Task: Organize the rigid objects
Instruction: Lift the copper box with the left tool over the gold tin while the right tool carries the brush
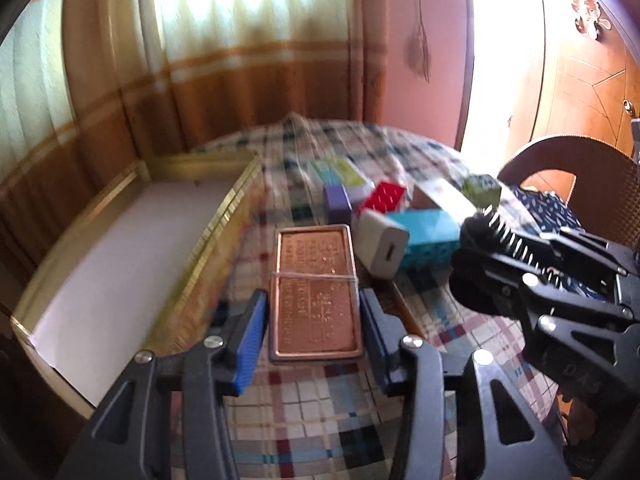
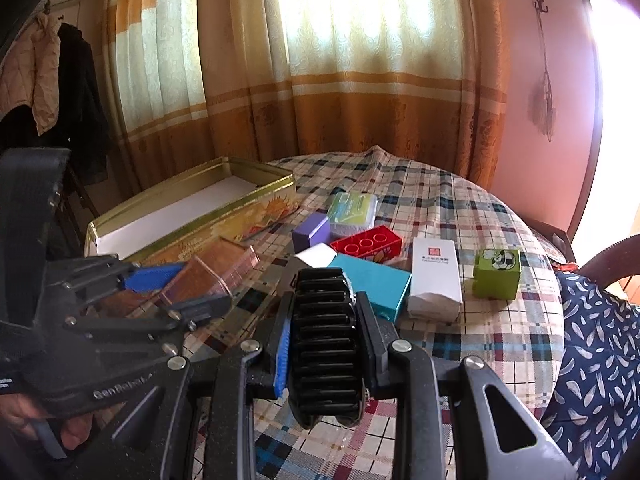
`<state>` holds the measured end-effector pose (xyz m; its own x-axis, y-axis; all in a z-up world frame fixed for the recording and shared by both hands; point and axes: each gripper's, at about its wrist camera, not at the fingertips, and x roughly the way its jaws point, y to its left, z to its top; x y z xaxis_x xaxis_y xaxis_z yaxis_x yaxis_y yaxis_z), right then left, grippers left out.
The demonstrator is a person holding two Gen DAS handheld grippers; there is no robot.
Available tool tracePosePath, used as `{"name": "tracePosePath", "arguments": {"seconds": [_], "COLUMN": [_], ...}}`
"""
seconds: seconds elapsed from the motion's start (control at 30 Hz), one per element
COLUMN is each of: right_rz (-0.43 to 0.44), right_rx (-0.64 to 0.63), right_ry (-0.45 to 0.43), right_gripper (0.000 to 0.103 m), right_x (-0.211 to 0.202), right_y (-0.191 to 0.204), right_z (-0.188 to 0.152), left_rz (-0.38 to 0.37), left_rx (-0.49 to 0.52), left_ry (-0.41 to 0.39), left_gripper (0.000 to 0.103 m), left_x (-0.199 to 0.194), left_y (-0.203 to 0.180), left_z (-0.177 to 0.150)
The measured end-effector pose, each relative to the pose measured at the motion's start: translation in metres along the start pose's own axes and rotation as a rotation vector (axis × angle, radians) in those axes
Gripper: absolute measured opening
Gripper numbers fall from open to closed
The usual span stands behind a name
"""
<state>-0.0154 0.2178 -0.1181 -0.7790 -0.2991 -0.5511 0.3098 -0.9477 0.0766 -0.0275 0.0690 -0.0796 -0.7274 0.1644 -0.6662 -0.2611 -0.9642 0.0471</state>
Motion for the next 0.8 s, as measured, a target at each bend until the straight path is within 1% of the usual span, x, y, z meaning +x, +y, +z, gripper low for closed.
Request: {"name": "tracePosePath", "arguments": {"seconds": [0.33,0.57,0.8], "right_rz": [0.032,0.038,0.009], "right_rx": [-0.007,-0.018,-0.038], "right_ry": [-0.023,-0.084,-0.150], "right_gripper": [0.030,0.030,0.030], "right_x": [-0.003,-0.008,-0.007], "right_y": [0.006,0.011,0.009], "right_z": [0.004,0.009,0.011], "left_rz": [0.027,0.038,0.061], "left_rx": [-0.078,-0.095,-0.097], "left_ry": [-0.097,-0.135,-0.171], "left_gripper": [0.045,0.045,0.045], "left_x": [-0.010,-0.014,-0.017], "left_y": [0.020,0.024,0.027], "left_z": [0.006,0.004,0.002]}}
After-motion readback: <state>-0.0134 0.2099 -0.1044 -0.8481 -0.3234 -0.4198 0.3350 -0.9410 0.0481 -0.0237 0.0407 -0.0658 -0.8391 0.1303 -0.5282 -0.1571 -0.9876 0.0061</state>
